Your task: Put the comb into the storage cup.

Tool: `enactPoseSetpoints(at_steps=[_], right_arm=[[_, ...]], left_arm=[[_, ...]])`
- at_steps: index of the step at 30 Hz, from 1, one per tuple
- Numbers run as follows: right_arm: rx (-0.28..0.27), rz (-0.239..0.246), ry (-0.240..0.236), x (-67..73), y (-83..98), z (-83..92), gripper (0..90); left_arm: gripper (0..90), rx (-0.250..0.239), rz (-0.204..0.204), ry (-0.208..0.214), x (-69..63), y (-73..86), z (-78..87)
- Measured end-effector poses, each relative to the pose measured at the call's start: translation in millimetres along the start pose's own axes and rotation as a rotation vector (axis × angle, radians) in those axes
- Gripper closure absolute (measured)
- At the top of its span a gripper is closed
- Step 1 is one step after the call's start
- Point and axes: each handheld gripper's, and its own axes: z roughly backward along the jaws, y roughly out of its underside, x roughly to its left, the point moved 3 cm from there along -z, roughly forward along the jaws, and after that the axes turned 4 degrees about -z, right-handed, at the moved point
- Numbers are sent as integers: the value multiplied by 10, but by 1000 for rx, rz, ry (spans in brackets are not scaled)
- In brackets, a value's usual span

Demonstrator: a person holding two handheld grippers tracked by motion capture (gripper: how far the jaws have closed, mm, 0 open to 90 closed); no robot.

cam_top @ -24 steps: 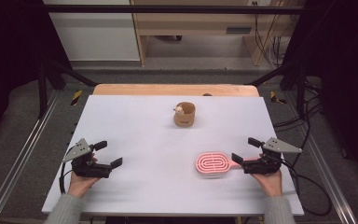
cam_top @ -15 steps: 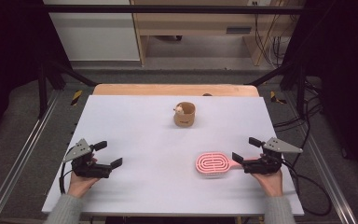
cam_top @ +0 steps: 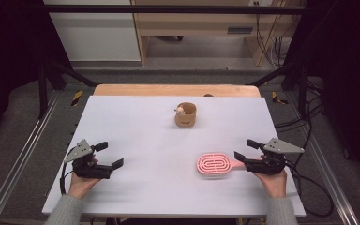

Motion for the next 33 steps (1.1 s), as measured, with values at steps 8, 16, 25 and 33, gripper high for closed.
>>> enactPoseSetpoints(at_steps=[8, 16, 25, 33], right_arm=[[47, -7, 11, 4, -12, 4, 469], [87, -1, 20, 2, -4, -15, 600], [142, 10, 35, -30, 12, -35, 763], [200, 11, 65, -68, 49, -59, 854]], left_arm=[[1, 7, -2, -1, 0, 5, -3], [3, 10, -2, -1, -2, 7, -10], [3, 12, -1, -1, 0, 11, -12], [4, 16, -3, -1, 1, 13, -16]])
